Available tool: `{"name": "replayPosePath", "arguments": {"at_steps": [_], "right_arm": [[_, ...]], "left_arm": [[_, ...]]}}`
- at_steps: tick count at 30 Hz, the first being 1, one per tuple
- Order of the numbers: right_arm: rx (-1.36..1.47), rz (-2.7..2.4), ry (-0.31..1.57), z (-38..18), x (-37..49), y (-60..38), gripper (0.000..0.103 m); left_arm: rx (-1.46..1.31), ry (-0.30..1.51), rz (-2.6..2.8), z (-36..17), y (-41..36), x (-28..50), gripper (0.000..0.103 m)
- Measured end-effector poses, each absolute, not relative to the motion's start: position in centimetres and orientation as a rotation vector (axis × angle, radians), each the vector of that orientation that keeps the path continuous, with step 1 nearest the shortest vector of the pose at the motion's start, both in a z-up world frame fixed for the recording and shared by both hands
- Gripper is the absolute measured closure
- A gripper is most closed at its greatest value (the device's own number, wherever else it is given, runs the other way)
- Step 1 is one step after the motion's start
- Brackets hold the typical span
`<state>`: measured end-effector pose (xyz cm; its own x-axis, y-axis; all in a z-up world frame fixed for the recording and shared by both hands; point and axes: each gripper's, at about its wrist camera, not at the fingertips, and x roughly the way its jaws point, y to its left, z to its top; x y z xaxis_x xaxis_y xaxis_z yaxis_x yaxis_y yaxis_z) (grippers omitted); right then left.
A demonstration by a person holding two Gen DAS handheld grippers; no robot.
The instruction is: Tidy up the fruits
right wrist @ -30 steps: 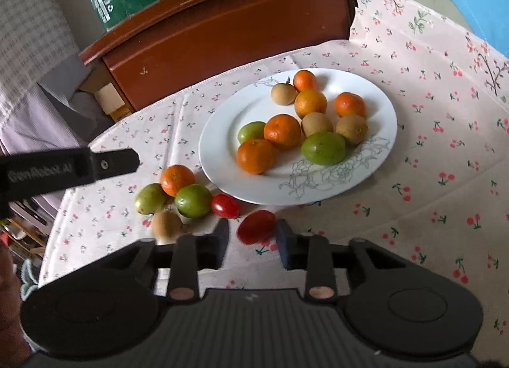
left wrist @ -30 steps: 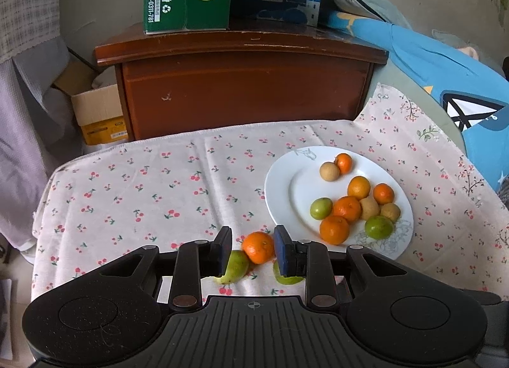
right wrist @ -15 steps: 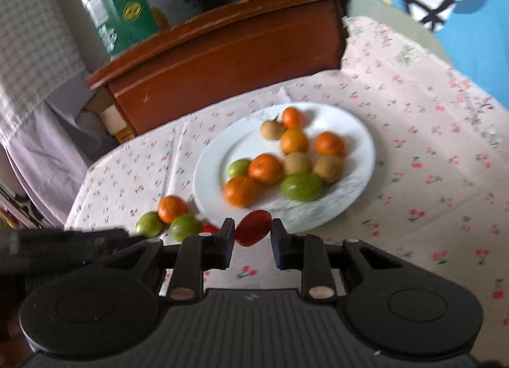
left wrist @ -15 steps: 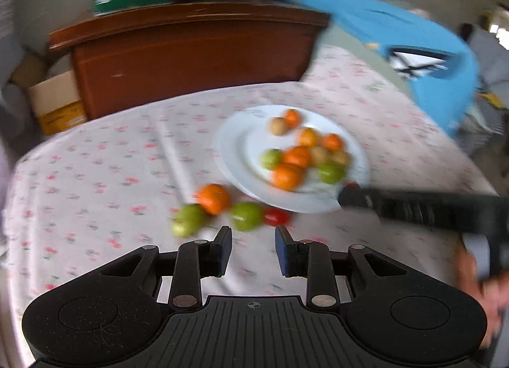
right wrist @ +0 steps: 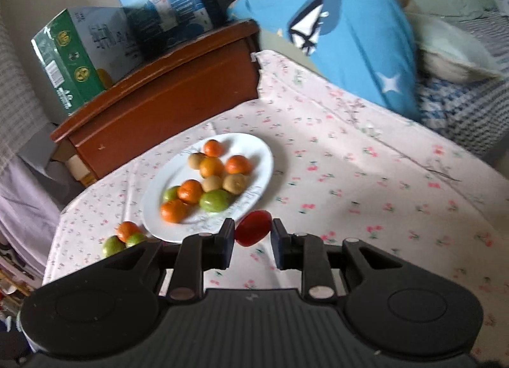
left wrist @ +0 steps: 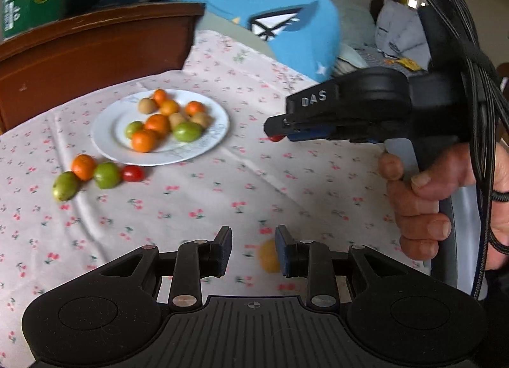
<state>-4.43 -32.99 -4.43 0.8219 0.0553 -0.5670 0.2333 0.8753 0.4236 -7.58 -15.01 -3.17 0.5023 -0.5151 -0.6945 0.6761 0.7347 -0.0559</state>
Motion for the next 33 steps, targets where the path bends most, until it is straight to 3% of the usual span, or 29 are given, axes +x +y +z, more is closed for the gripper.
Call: {"name": "replayPosePath", "arguments": {"at_steps": [16, 22, 33], "right_arm": [[0.585, -0.079, 0.594, -3.5, -7.2, -32.9, 0.079], [0.619, -0.078, 0.604, -3.6, -7.1, -33.2, 0.079], [0.582, 0.03, 0.602, -1.3, -4.7, -32.7, 0.079]], "left_arm": [[0.315, 0.78, -0.685, -5.8, -17.2, -8.4, 0.072], [0.306, 0.796, -0.693, -6.1, -17.4, -8.4, 0.081], [0.205, 0.687, -0.604, -0.2, -14.1, -3.5, 0.08]]}}
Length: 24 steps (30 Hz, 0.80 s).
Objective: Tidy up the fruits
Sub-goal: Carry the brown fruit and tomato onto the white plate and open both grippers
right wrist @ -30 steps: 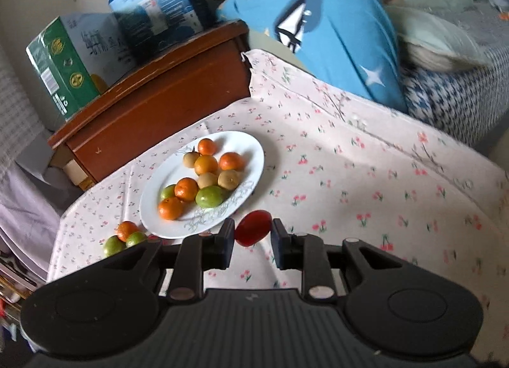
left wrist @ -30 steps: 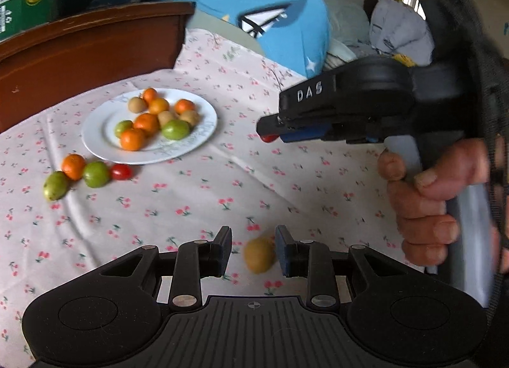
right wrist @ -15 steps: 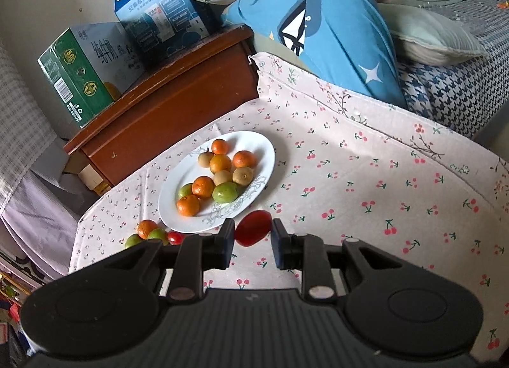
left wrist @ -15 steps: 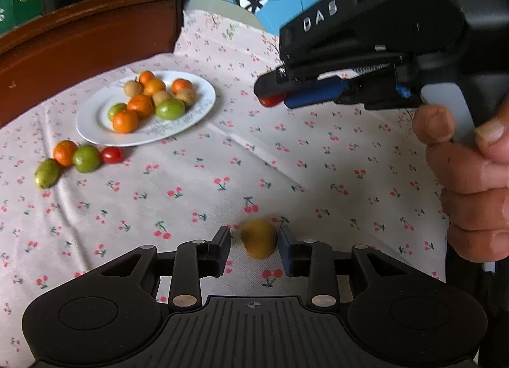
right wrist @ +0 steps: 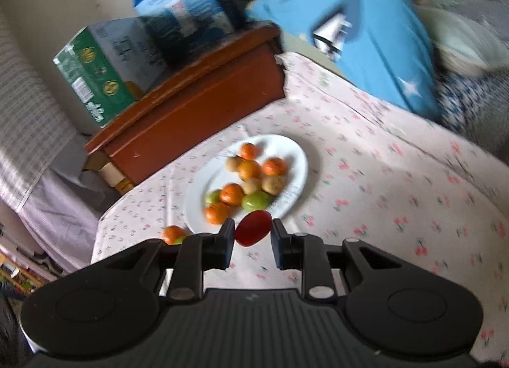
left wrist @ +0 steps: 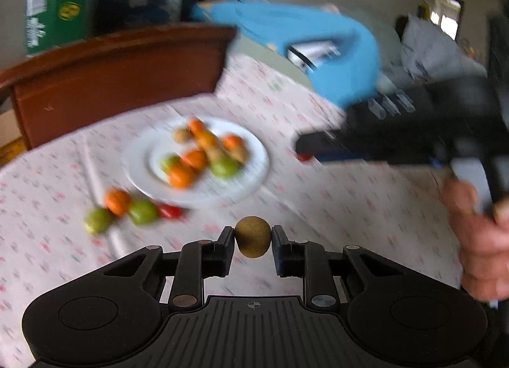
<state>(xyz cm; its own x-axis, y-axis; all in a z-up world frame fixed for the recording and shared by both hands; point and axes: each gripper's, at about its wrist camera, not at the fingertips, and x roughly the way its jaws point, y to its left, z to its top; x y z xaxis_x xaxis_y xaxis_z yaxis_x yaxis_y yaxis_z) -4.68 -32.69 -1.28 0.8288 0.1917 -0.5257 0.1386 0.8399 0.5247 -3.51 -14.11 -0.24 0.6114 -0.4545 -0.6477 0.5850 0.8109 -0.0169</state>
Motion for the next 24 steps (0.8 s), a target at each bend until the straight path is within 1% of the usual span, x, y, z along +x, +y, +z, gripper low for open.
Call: {"name": "replayPosePath", "arguments": {"at_steps": [6, 18, 24], "right_arm": [[0.541, 0.114, 0.604, -0.1, -1.5, -32.1, 0.079], [0.542, 0.136, 0.627, -1.7, 6.3, -30.7, 0.079], [0.595, 0.115, 0.663, -3.4, 9.1, -31.2, 0.079]], "left_arm": [[0.169, 0.655, -0.509, 1.9, -11.8, 1.5, 0.08], [0.092, 0.714, -0.432, 0.3, -10.9, 9.7, 0.08], [0.094, 0.738, -0.434, -0.7, -11.9, 11.7, 0.08]]}}
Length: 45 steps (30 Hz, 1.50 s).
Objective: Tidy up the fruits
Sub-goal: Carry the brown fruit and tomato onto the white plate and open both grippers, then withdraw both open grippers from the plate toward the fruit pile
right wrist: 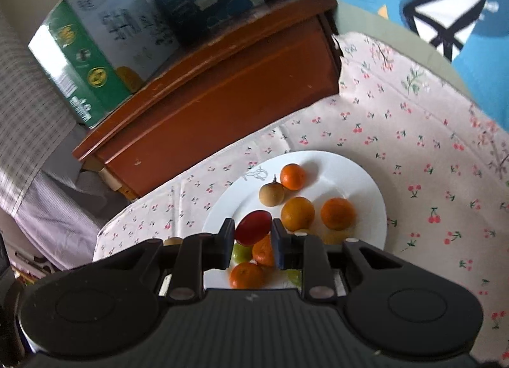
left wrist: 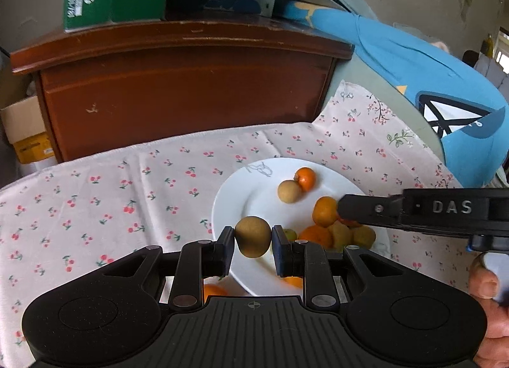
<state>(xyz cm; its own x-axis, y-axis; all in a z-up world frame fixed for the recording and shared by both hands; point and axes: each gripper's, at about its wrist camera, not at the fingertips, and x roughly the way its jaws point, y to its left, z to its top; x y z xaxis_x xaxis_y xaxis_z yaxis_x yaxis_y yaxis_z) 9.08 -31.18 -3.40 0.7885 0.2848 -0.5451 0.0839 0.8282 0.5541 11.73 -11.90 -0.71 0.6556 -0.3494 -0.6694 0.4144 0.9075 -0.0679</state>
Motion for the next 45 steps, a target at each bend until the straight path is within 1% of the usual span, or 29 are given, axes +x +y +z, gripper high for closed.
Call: {"name": "replayPosePath", "arguments": {"at_steps": [3, 4, 6, 8, 11, 12, 13, 15, 17, 18, 21, 25, 28, 36, 39, 45], "right_arm": [[0.61, 0.104, 0.665, -3.8, 10.0, -31.2, 0.078], [0.614, 0.103, 0.666, -4.0, 10.3, -31.3, 0.076], [0.626, 0.098, 0.674, -4.3, 10.8, -31.3, 0.075], [0.635, 0.088, 0.676, -4.4, 10.9, -31.5, 0.074], [0.648, 0.076, 0.676, -4.4, 10.9, -31.7, 0.074], [0.651, 0.074, 0.674, -4.3, 10.9, -31.8, 0.074], [0.652, 0.07, 0.671, -4.1, 10.8, -31.8, 0.073], [0.645, 0.058, 0.657, -3.8, 10.5, -31.9, 0.07], [0.638, 0.05, 0.647, -3.4, 10.3, -31.9, 0.07], [0.637, 0.05, 0.643, -3.3, 10.1, -31.9, 0.069], [0.632, 0.056, 0.641, -2.9, 9.5, -31.7, 0.068], [0.582, 0.079, 0.644, -2.5, 8.5, -30.9, 0.068], [0.563, 0.111, 0.649, -2.4, 7.7, -30.1, 0.068], [0.479, 0.184, 0.676, -3.3, 5.8, -26.8, 0.068], [0.421, 0.227, 0.69, -3.9, 5.5, -25.1, 0.068], [0.31, 0.293, 0.699, -4.4, 5.6, -22.4, 0.068]], "left_arm": [[0.099, 0.738, -0.44, -0.9, -12.5, 12.2, 0.08], [0.098, 0.735, -0.441, -0.9, -12.7, 12.2, 0.078], [0.095, 0.734, -0.448, -0.8, -12.9, 12.4, 0.078], [0.094, 0.729, -0.441, -0.5, -12.9, 12.4, 0.074], [0.084, 0.712, -0.42, 0.2, -12.7, 12.2, 0.052], [0.09, 0.704, -0.405, 0.5, -12.7, 12.1, 0.043], [0.099, 0.693, -0.391, 0.7, -12.7, 12.0, 0.041], [0.109, 0.681, -0.38, 1.1, -12.5, 11.8, 0.041], [0.108, 0.682, -0.364, 1.5, -12.3, 11.8, 0.039], [0.111, 0.69, -0.347, 1.7, -12.2, 11.8, 0.035], [0.099, 0.692, -0.329, 2.4, -11.1, 11.5, 0.035], [0.077, 0.697, -0.294, 3.4, -9.4, 10.9, 0.029], [0.089, 0.688, -0.257, 3.7, -8.5, 10.1, 0.027], [0.069, 0.706, -0.172, 3.7, -6.5, 8.2, 0.025], [0.063, 0.717, -0.164, 3.7, -6.0, 7.7, 0.019], [0.065, 0.74, -0.142, 3.4, -5.6, 7.7, 0.019]]}}
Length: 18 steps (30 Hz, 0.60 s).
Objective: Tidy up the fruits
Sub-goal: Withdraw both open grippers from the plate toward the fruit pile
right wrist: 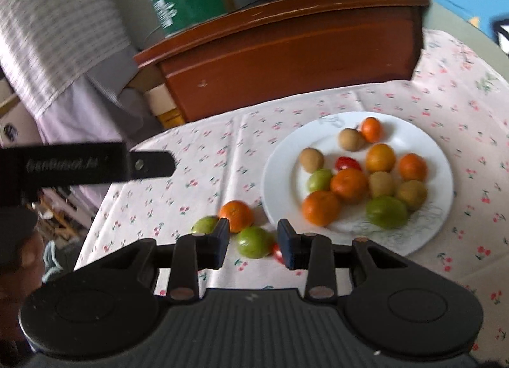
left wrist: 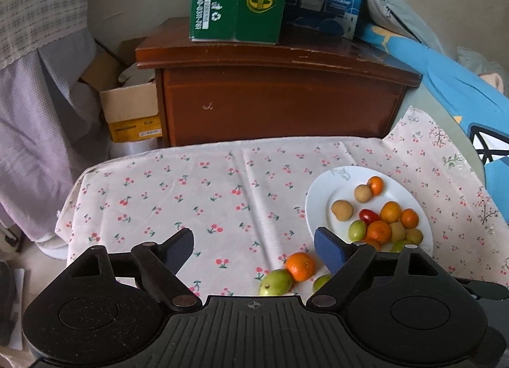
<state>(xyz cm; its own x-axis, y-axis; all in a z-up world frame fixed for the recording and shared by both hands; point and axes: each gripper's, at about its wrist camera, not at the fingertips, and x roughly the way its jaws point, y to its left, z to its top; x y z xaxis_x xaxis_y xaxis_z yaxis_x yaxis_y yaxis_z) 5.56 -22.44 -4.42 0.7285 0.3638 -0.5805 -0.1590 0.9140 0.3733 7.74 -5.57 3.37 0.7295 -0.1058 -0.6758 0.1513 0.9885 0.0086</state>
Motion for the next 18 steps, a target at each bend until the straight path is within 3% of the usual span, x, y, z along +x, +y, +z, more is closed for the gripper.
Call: {"name": "replayPosePath", "arguments": {"at_steps": [14, 18], "right_arm": [[0.185, 0.297, 0.71, -6.2, 7.0, -20.2, 0.069], [0.129, 0.296, 0.702, -6.4, 6.9, -19.5, 0.074]], "left_arm": [[0.04, 0.835, -0.09, 1.8, -4.2, 8.1, 0.019], [0.036, 0.846, -0.078, 1.4, -3.7, 8.2, 0.019]]}}
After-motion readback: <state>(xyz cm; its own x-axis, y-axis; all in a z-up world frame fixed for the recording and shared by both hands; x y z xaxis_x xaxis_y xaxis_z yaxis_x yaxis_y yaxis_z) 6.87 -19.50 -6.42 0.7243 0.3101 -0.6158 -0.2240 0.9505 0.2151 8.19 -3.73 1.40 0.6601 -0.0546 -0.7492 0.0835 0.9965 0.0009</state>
